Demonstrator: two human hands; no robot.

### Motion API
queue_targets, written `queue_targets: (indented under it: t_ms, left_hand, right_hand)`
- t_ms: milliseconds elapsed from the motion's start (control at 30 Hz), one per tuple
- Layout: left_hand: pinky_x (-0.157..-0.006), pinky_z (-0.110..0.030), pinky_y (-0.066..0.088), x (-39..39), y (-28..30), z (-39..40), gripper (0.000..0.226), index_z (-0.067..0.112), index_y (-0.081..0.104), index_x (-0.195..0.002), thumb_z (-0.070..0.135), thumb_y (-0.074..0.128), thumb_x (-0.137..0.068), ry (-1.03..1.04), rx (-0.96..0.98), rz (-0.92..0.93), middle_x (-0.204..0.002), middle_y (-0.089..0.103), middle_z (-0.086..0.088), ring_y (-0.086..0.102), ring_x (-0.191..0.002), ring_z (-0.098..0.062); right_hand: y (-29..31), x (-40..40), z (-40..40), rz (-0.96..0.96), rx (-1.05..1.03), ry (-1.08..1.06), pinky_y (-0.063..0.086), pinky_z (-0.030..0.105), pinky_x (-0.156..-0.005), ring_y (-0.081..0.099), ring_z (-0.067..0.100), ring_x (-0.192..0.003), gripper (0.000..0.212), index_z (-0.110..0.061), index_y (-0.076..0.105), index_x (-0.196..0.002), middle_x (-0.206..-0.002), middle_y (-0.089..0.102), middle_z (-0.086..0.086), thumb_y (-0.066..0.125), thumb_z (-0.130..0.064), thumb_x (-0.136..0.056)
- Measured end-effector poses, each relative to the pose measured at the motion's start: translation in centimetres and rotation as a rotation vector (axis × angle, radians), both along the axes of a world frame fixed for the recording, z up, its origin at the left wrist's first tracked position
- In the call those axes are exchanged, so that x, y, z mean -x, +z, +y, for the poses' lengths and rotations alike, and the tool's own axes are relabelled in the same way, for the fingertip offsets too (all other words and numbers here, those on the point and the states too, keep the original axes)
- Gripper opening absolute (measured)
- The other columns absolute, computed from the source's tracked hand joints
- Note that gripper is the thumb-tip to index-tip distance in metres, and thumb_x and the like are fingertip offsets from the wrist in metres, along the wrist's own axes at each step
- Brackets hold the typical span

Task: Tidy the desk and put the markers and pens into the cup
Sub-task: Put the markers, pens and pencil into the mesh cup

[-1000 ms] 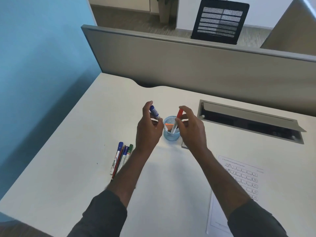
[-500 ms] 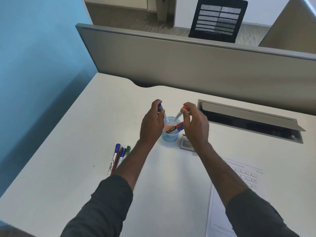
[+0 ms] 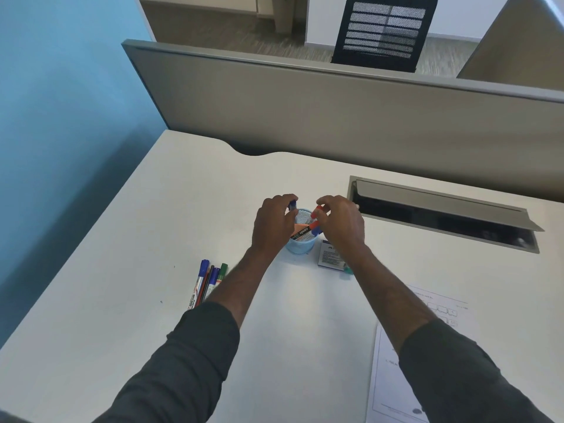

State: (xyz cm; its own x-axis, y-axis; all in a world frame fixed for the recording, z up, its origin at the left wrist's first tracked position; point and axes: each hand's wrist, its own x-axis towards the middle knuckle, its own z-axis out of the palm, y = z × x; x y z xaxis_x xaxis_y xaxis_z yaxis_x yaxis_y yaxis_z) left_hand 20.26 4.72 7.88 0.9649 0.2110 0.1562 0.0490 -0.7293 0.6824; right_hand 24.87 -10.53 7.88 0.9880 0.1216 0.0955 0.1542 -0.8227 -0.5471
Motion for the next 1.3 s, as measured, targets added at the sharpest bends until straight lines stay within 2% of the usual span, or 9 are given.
queue_targets:
  t_ms: [367, 633, 767, 800, 900, 967, 1067, 1167, 1300]
  left_hand:
    - [-0.1, -0.04, 0.049, 1.5, -0.5, 1.6, 0.044, 0.015, 0.057, -0.135, 0.031, 0.066, -0.095, 0.045, 0.105, 0.026, -0.128, 0.065, -0.001, 0.057, -0.118, -0.021]
    - [-0.089, -0.037, 0.054, 7.4, -2.3, 4.1, 0.03, 0.012, 0.065, -0.123, 0.022, 0.067, -0.095, 0.229, 0.268, 0.043, -0.12, 0.068, -0.002, 0.065, -0.099, -0.018]
    - [-0.08, -0.009, 0.047, 11.6, -3.6, 6.0, 0.019, 0.009, 0.07, -0.112, 0.013, 0.067, -0.093, 0.345, 0.211, 0.124, -0.111, 0.07, -0.005, 0.065, -0.085, -0.018]
    - [-0.082, -0.009, 0.045, 12.4, -3.9, 6.4, 0.017, 0.01, 0.071, -0.108, 0.011, 0.066, -0.092, 0.361, 0.179, 0.165, -0.107, 0.07, -0.005, 0.064, -0.087, -0.019]
    - [-0.081, -0.032, 0.047, 15.0, -4.5, 7.1, 0.005, 0.012, 0.065, -0.085, 0.011, 0.062, -0.088, 0.387, 0.113, 0.298, -0.081, 0.059, 0.0, 0.061, -0.089, -0.026]
    - [-0.073, -0.034, 0.047, 16.4, -4.9, 7.0, 0.007, 0.008, 0.064, -0.083, 0.013, 0.063, -0.088, 0.414, 0.087, 0.346, -0.079, 0.061, -0.003, 0.06, -0.083, -0.027]
    - [-0.077, -0.033, 0.049, 17.8, -4.8, 6.2, 0.009, 0.013, 0.069, -0.093, 0.019, 0.063, -0.089, 0.466, 0.127, 0.388, -0.087, 0.066, 0.002, 0.062, -0.085, -0.023]
    - [-0.072, -0.035, 0.048, 18.4, -4.7, 5.5, 0.018, 0.011, 0.062, -0.078, 0.023, 0.059, -0.092, 0.478, 0.082, 0.375, -0.08, 0.064, -0.003, 0.062, -0.082, -0.028]
    - [-0.076, -0.039, 0.049, 18.5, -4.7, 4.8, 0.019, 0.007, 0.062, -0.079, 0.019, 0.058, -0.093, 0.502, 0.041, 0.37, -0.086, 0.065, -0.008, 0.06, -0.088, -0.03]
  right_hand:
    - [0.8, 0.7, -0.6, 0.024, -0.026, -0.017, 0.051, 0.032, -0.076, 0.064, 0.016, -0.091, 0.027, -0.024, 0.069, -0.115, -0.106, 0.071, -0.003, 0.059, -0.038, -0.094]
    - [2.4, 4.1, -0.7, -0.199, -0.106, 0.019, 0.048, 0.042, -0.088, 0.061, 0.025, -0.104, 0.024, -0.014, 0.07, -0.112, -0.113, 0.067, 0.005, 0.063, -0.029, -0.094]
    - [2.9, 7.5, -0.2, -0.315, -0.161, 0.078, 0.041, 0.035, -0.078, 0.057, 0.024, -0.087, 0.012, -0.016, 0.069, -0.102, -0.095, 0.063, 0.002, 0.064, -0.021, -0.092]
    - [2.8, 8.3, 0.0, -0.314, -0.153, 0.101, 0.041, 0.036, -0.074, 0.055, 0.024, -0.084, 0.01, -0.016, 0.067, -0.1, -0.093, 0.062, 0.001, 0.064, -0.021, -0.092]
    - [1.8, 10.8, 0.5, -0.293, -0.139, 0.157, 0.041, 0.036, -0.069, 0.054, 0.022, -0.08, 0.011, -0.018, 0.067, -0.101, -0.092, 0.063, 0.001, 0.063, -0.02, -0.091]
    - [0.8, 12.2, 0.8, -0.26, -0.145, 0.178, 0.04, 0.033, -0.07, 0.055, 0.023, -0.079, 0.012, -0.015, 0.068, -0.101, -0.088, 0.064, 0.001, 0.065, -0.02, -0.091]
    - [-0.6, 14.2, 1.3, -0.188, -0.167, 0.179, 0.047, 0.033, -0.072, 0.057, 0.02, -0.08, 0.011, -0.013, 0.068, -0.099, -0.084, 0.063, 0.0, 0.067, -0.021, -0.091]
    - [-1.5, 15.6, 1.9, -0.099, -0.179, 0.175, 0.052, 0.035, -0.072, 0.057, 0.017, -0.083, 0.015, -0.016, 0.069, -0.104, -0.085, 0.064, -0.003, 0.065, -0.025, -0.092]
    - [-2.2, 16.7, 2.7, -0.019, -0.173, 0.204, 0.053, 0.037, -0.073, 0.059, 0.017, -0.084, 0.018, -0.018, 0.069, -0.108, -0.088, 0.065, -0.003, 0.065, -0.025, -0.093]
